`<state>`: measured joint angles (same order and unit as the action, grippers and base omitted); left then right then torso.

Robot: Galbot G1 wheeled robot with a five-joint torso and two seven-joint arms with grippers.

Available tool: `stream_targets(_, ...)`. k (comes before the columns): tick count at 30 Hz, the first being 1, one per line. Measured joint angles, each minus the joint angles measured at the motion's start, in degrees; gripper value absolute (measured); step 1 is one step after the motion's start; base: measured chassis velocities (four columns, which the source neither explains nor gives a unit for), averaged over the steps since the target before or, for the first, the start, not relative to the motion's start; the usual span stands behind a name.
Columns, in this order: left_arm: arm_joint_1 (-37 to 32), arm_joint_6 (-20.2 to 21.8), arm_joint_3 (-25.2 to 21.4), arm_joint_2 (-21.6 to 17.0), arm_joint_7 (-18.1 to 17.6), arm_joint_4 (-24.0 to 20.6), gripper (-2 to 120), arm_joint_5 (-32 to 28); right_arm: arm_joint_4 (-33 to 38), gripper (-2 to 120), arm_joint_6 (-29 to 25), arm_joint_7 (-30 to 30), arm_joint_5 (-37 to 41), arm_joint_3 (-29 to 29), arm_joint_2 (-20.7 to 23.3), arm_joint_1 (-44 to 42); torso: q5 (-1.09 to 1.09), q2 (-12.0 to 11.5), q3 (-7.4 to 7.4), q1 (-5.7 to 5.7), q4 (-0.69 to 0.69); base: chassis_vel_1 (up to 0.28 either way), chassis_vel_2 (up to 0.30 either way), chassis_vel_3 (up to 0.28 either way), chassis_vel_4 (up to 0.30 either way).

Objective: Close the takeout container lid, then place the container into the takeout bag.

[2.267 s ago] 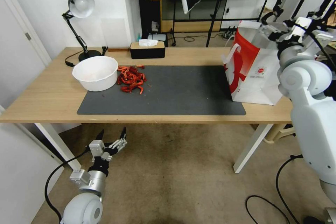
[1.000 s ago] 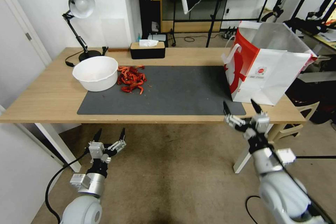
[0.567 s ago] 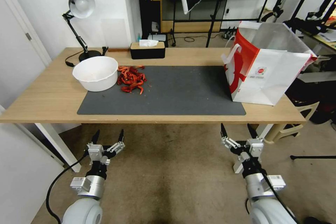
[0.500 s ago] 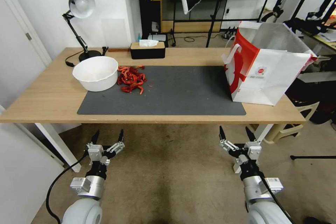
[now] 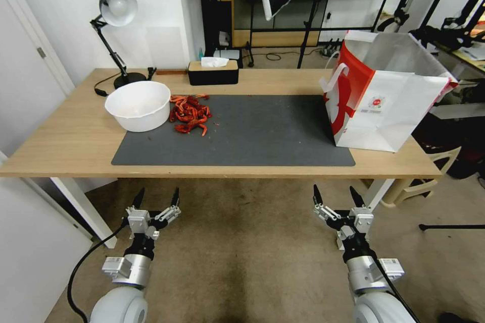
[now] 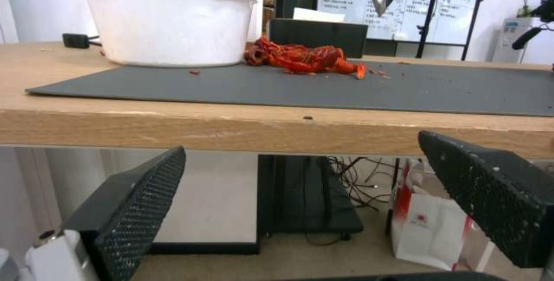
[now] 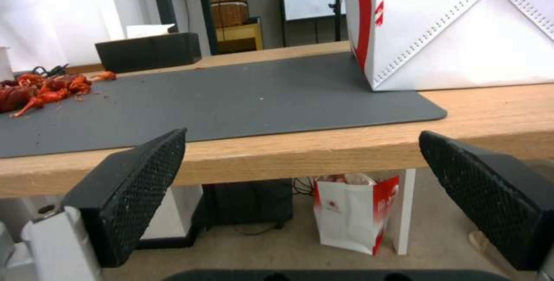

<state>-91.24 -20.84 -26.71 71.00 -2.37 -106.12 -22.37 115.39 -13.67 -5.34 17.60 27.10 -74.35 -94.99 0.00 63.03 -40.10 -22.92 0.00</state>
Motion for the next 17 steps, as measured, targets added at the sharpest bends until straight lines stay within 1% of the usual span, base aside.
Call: stream_targets(17,0.01,0.09,0.03,-0.01,0.02,-0.04,100,-0.02,0.04,100,0.16,0.0,0.05,0.01,0.07,0.07,0.0,0.0,0.0,0.0,0.0,0.0,0.0,0.0,0.0)
